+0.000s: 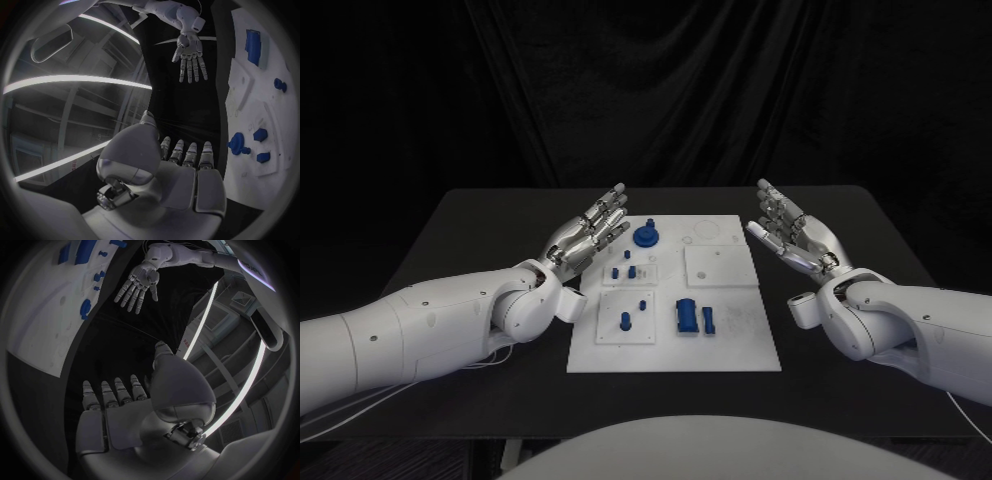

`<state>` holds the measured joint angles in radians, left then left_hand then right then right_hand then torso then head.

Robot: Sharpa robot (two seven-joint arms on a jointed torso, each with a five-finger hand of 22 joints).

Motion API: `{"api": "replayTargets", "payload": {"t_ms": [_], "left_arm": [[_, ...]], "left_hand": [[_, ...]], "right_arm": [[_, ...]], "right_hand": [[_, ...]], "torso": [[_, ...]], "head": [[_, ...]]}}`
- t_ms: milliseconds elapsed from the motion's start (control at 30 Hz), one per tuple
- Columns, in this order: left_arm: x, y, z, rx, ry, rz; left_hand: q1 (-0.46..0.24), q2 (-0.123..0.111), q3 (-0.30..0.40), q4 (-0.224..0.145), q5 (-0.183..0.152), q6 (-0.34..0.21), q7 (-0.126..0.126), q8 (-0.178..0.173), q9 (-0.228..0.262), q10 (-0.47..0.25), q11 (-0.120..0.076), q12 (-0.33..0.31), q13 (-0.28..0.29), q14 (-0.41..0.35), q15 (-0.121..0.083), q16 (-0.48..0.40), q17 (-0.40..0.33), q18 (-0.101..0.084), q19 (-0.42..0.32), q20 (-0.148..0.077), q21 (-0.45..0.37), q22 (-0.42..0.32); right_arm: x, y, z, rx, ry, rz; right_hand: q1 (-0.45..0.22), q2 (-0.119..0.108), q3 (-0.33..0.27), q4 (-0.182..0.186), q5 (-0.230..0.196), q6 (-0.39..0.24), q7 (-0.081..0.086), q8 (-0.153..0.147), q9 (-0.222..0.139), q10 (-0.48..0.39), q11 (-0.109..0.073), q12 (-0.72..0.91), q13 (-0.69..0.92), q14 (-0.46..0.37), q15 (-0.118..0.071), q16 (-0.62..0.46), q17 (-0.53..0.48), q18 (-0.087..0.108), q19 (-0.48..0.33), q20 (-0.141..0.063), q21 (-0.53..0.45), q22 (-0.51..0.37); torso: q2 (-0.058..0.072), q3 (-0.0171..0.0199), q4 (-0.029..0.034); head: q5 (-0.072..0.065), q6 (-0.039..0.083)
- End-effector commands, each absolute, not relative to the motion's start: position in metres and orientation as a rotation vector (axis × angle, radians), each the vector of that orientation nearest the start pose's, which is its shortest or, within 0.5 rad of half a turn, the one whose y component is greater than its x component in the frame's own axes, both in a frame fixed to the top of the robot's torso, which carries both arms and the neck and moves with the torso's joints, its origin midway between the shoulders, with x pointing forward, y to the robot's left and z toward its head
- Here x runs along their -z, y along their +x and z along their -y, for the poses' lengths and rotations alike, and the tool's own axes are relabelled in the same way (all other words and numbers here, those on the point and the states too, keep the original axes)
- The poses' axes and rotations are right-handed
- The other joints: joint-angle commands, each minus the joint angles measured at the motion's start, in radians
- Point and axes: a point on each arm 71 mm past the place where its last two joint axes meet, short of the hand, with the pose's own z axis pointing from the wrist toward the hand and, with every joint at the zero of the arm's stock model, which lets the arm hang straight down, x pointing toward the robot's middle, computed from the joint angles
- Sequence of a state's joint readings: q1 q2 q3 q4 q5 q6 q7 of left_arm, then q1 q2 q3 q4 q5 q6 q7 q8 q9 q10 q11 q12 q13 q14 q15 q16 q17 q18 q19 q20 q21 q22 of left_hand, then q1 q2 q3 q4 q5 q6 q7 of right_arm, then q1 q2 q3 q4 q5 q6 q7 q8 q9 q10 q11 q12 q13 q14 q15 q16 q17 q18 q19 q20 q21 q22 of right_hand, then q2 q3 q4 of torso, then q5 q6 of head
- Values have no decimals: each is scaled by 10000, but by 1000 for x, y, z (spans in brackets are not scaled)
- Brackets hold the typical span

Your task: Assemble the parts on the task board

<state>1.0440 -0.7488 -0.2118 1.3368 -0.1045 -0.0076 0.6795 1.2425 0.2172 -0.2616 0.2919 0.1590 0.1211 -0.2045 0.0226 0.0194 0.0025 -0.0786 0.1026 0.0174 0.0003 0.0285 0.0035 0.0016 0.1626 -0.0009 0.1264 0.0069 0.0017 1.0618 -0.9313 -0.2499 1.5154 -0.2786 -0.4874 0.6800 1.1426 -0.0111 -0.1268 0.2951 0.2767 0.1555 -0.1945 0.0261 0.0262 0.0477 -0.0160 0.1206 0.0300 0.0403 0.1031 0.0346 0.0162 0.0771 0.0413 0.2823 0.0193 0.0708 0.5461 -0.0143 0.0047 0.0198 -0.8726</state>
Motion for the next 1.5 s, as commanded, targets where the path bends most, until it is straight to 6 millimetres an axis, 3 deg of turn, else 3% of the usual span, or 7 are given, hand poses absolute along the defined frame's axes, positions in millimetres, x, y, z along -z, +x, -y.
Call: {"api": "replayTargets", "payload": {"t_ms": [33, 67, 100, 200, 267, 867, 1500], "left_arm": [[289, 449, -205, 18712, -8689, -13458], [303, 448, -203, 17623, -9858, -15672], [303, 448, -203, 17616, -9860, -15668], [301, 449, -202, 17481, -9897, -15578], [299, 450, -202, 17329, -9942, -15476], [246, 462, -193, 13686, -11390, -13078], [224, 462, -192, 12289, -12089, -12178]], "left_hand": [[12, 109, -83, 1, -58, -15, -145, -51, -13, -6, -120, -72, -14, -3, -36, -35, -16, 34, 9, -70, -69, -17], [-3727, -652, 755, -872, -477, -382, 541, -226, -194, -25, 786, -1026, -174, -3, -285, -35, -16, -488, 9, -379, -69, -17], [-3768, -626, 756, -873, -491, -383, 541, -226, -194, -25, 786, -1026, -174, -3, -285, -35, -16, -488, 9, -379, -69, -17], [-4675, -740, 951, -1068, -623, -488, 654, -226, -194, -25, 786, -1026, -174, -3, -285, -35, -16, -488, 9, -480, -69, -17], [-5298, -856, 1093, -1210, -703, -1211, 775, -226, -194, -25, 786, -1026, -174, -3, -285, -35, -16, -596, 9, -551, -69, -17], [-9070, -2172, 2616, -2068, -1590, -1211, 2045, -226, -194, -25, 786, -1026, -174, -3, -285, -35, -16, -1626, 9, -1264, -69, -17], [-10891, -2172, 2616, -2919, -1590, -1211, 2045, -226, -194, -25, 786, -1026, -174, -3, -285, -35, -16, -1626, 9, -1264, -69, -17]], "right_arm": [[288, 418, 256, -13732, 8122, -14596], [287, 420, 258, -13063, 7939, -14642], [287, 420, 258, -13060, 7951, -14631], [283, 424, 254, -13006, 8187, -14435], [278, 428, 248, -12945, 8463, -14218], [224, 462, 192, -12289, 12089, -12178], [224, 462, 192, -12289, 12089, -12178]], "right_hand": [[36, -147, 7, 12, -66, -7, -78, -45, -23, -52, -78, -52, -26, -93, 15, -45, -15, 159, -86, -15, -54, -19], [-3401, 111, 380, -885, -854, -478, 572, -261, -262, -477, 160, -362, -300, -403, -294, -346, -162, -771, -413, -852, -193, -708], [-4032, 111, 487, -1148, -1101, -621, 740, -261, -262, -477, 160, -474, -300, -403, -1031, -346, -162, -771, -413, -1110, -193, -708], [-7307, 111, 1268, -1924, -1817, -1555, 1945, -261, -262, -477, 160, -1206, -300, -403, -1031, -346, -162, -771, -413, -1844, -193, -708], [-8592, 111, 1268, -2240, -2767, -1555, 1945, -261, -262, -477, 160, -1206, -300, -403, -1031, -346, -162, -771, -413, -2823, -193, -708], [-11426, 111, 1268, -2951, -2767, -1555, 1945, -261, -262, -477, 160, -1206, -300, -403, -1031, -346, -162, -771, -413, -2823, -193, -708], [-11426, 111, 1268, -2951, -2767, -1555, 1945, -261, -262, -477, 160, -1206, -300, -403, -1031, -346, -162, -771, -413, -2823, -193, -708]], "torso": [[-97, -3, -11], [-29, 0, -1], [-29, 0, -1], [-28, 5, -3], [-28, 11, -5], [-20, 129, -42], [-19, 143, -47]], "head": [[21, 0], [-6, 0], [-6, 5], [-13, 101], [-21, 210], [-180, 2459], [-198, 2726]]}}
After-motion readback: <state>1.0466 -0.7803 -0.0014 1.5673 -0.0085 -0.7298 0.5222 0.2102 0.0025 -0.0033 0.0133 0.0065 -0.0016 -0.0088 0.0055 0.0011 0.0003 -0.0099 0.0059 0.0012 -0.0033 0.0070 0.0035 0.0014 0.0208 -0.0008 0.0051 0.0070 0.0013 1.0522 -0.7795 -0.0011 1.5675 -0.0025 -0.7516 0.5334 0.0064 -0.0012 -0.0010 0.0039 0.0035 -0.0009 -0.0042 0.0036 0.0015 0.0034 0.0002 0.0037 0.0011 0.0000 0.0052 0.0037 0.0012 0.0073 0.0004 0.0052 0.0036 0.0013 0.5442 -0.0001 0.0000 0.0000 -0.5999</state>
